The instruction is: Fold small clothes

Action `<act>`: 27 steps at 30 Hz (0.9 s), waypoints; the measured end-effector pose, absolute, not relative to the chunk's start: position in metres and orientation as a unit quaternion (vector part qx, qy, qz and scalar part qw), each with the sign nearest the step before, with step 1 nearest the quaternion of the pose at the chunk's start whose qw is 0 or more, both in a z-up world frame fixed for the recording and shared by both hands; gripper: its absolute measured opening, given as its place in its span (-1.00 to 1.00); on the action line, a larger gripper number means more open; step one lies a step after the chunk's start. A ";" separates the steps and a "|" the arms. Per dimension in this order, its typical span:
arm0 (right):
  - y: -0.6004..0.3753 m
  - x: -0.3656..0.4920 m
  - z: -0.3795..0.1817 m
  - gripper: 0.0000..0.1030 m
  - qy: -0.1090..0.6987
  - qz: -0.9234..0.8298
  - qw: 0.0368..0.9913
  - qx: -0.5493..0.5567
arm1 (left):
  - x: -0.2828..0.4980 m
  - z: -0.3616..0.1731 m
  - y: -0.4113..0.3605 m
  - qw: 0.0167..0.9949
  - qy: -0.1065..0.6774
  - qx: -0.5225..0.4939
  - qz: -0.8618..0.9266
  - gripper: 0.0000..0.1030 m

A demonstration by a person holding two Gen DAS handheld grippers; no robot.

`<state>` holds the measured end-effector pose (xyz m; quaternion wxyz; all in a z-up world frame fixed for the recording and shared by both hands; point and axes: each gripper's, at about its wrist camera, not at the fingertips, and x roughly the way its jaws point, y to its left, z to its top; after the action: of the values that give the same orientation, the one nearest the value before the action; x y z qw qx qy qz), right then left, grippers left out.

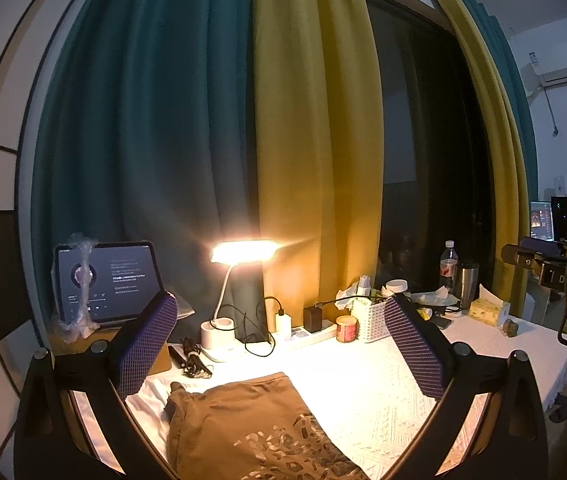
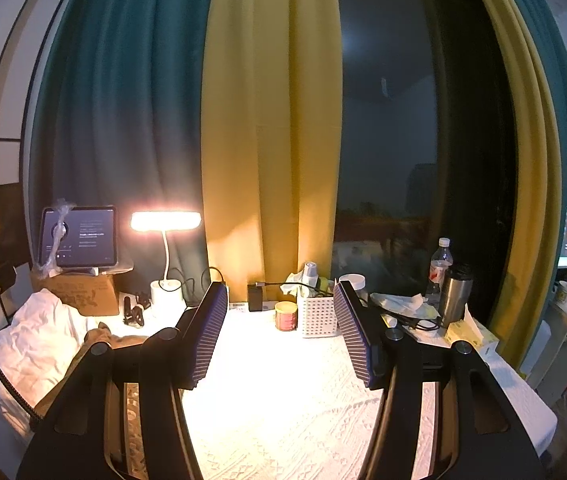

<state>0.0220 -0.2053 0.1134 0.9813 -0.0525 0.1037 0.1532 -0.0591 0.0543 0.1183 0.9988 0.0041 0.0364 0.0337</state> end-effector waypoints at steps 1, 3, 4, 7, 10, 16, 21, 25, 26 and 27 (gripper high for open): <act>-0.205 0.023 0.113 0.14 0.104 0.153 0.981 -0.053 | -0.059 0.118 0.054 0.999 0.036 0.004 0.034 0.98; -0.205 0.023 0.113 0.14 0.105 0.154 0.981 -0.054 | -0.059 0.118 0.054 0.999 0.038 0.003 0.031 0.98; -0.205 0.023 0.112 0.14 0.106 0.154 0.981 -0.055 | -0.059 0.118 0.054 0.999 0.038 0.003 0.031 0.98; -0.204 0.024 0.112 0.14 0.109 0.155 0.980 -0.058 | -0.060 0.119 0.053 0.999 0.034 0.011 0.039 0.98; -0.204 0.023 0.112 0.14 0.109 0.156 0.980 -0.058 | -0.060 0.118 0.053 0.999 0.035 0.008 0.036 0.98; -0.203 0.023 0.111 0.14 0.109 0.154 0.980 -0.058 | -0.060 0.118 0.052 0.999 0.037 0.008 0.033 0.98; -0.205 0.023 0.111 0.14 0.109 0.153 0.981 -0.057 | -0.060 0.119 0.051 0.999 0.036 0.007 0.032 0.98; -0.206 0.024 0.111 0.14 0.109 0.153 0.981 -0.057 | -0.059 0.120 0.051 0.999 0.036 0.007 0.032 0.98; -0.206 0.025 0.110 0.14 0.109 0.152 0.981 -0.057 | -0.059 0.120 0.050 0.999 0.037 0.007 0.032 0.98; -0.206 0.025 0.111 0.14 0.109 0.151 0.981 -0.057 | -0.059 0.120 0.050 0.999 0.037 0.007 0.032 0.98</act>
<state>0.0252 -0.2065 0.1107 0.9808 -0.0572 0.1095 0.1509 -0.0594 0.0499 0.1197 0.9988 0.0073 0.0367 0.0320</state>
